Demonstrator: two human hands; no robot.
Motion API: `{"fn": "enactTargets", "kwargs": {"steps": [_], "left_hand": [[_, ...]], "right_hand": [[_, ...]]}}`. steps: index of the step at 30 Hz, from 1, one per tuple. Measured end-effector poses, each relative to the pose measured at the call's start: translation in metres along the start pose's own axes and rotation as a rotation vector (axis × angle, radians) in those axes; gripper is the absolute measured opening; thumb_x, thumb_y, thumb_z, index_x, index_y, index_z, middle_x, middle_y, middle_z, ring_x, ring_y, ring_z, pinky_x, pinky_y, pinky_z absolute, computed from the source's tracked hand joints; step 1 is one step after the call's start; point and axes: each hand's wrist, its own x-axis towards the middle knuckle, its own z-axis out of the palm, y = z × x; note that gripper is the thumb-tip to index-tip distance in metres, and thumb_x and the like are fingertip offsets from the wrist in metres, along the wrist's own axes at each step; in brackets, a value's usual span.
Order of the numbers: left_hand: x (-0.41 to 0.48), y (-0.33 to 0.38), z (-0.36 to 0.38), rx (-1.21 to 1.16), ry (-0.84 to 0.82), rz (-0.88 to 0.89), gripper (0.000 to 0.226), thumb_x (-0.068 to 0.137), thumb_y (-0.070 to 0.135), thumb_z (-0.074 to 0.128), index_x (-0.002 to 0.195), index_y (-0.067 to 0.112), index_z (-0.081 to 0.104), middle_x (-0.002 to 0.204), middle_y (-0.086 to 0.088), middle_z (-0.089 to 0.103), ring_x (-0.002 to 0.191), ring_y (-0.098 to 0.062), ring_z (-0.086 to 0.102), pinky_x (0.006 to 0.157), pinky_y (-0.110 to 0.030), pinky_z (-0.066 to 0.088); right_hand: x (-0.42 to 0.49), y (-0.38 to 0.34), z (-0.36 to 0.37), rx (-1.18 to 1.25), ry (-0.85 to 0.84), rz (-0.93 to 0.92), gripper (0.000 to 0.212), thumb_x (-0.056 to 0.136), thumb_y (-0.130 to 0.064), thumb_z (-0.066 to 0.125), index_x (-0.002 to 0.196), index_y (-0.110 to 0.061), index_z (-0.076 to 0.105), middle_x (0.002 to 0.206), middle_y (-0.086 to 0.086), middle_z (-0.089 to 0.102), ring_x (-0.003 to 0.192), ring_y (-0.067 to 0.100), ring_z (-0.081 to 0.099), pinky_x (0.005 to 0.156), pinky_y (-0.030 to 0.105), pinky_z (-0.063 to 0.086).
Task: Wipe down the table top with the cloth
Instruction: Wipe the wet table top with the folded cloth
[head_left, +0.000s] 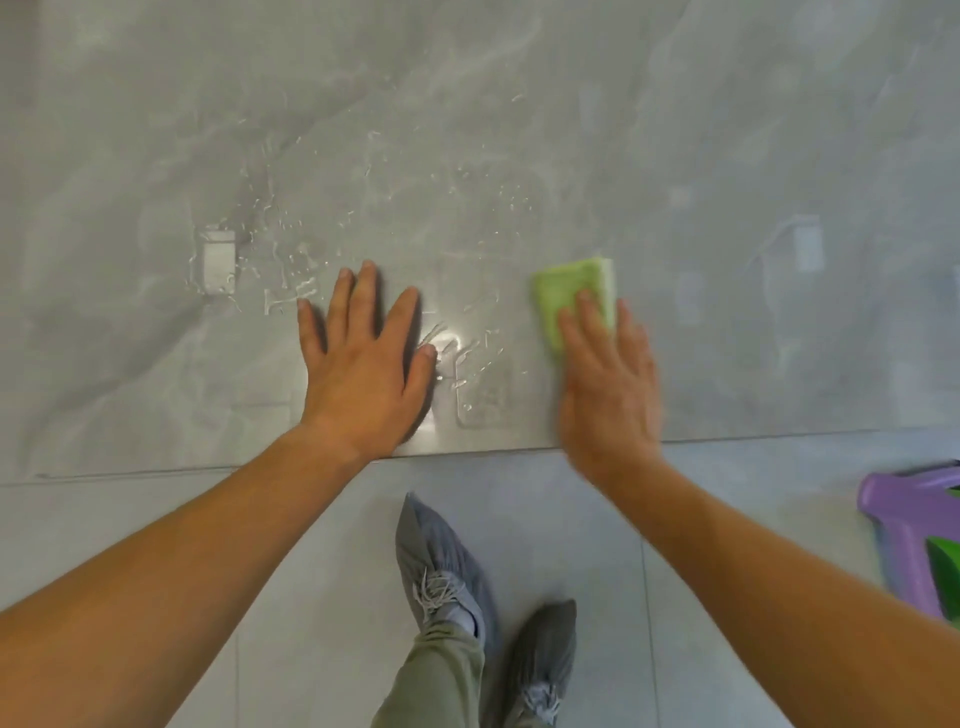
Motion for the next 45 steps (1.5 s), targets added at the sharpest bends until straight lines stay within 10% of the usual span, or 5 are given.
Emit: {"fn": "enactTargets", "kwargs": {"steps": [18, 25, 32, 39, 45], "left_hand": [[0.019, -0.028, -0.008, -0.078, 0.112, -0.037, 0.05, 0.101, 0.043, 0.031, 0.15, 0.03, 0.031, 0.165, -0.006, 0.013, 0.151, -0.027, 0.006, 0.119, -0.047, 0.002], [0.032, -0.044, -0.001, 0.026, -0.003, -0.028, 0.064, 0.101, 0.055, 0.021, 0.158, 0.033, 0.004, 0.166, -0.005, -0.013, 0.151, -0.025, -0.018, 0.12, -0.052, -0.012], [0.052, -0.045, -0.019, -0.037, 0.16, -0.013, 0.042, 0.098, 0.044, 0.035, 0.134, 0.025, 0.044, 0.146, -0.009, 0.034, 0.137, -0.033, 0.027, 0.115, -0.051, 0.013], [0.093, -0.054, -0.03, -0.037, 0.101, 0.017, 0.056, 0.101, 0.045, 0.035, 0.153, 0.025, 0.026, 0.166, -0.011, 0.004, 0.152, -0.029, -0.003, 0.121, -0.049, -0.005], [0.129, -0.052, -0.038, 0.021, 0.024, 0.04, 0.065, 0.099, 0.052, 0.028, 0.158, 0.027, 0.011, 0.166, -0.01, -0.008, 0.152, -0.031, -0.013, 0.121, -0.051, -0.007]], "right_hand": [[-0.011, -0.035, 0.023, -0.044, -0.183, -0.475, 0.062, 0.087, -0.017, 0.039, 0.149, -0.02, 0.041, 0.16, 0.001, 0.033, 0.148, 0.038, 0.024, 0.121, 0.053, 0.019], [0.052, -0.035, 0.015, -0.023, -0.036, -0.011, 0.061, 0.094, -0.013, 0.044, 0.154, -0.021, 0.032, 0.165, 0.0, 0.02, 0.152, 0.037, 0.012, 0.123, 0.051, 0.013], [0.015, -0.024, 0.02, -0.068, -0.184, -0.659, 0.058, 0.091, -0.015, 0.048, 0.149, -0.021, 0.044, 0.159, 0.001, 0.035, 0.148, 0.037, 0.026, 0.12, 0.053, 0.02], [0.13, -0.017, 0.006, -0.021, -0.003, 0.02, 0.059, 0.096, -0.012, 0.043, 0.154, -0.023, 0.033, 0.165, -0.001, 0.021, 0.151, 0.036, 0.014, 0.123, 0.05, 0.012], [0.102, -0.018, 0.015, -0.049, -0.126, -0.464, 0.06, 0.091, -0.009, 0.05, 0.149, -0.019, 0.043, 0.159, 0.002, 0.035, 0.148, 0.037, 0.026, 0.12, 0.053, 0.02]]}}
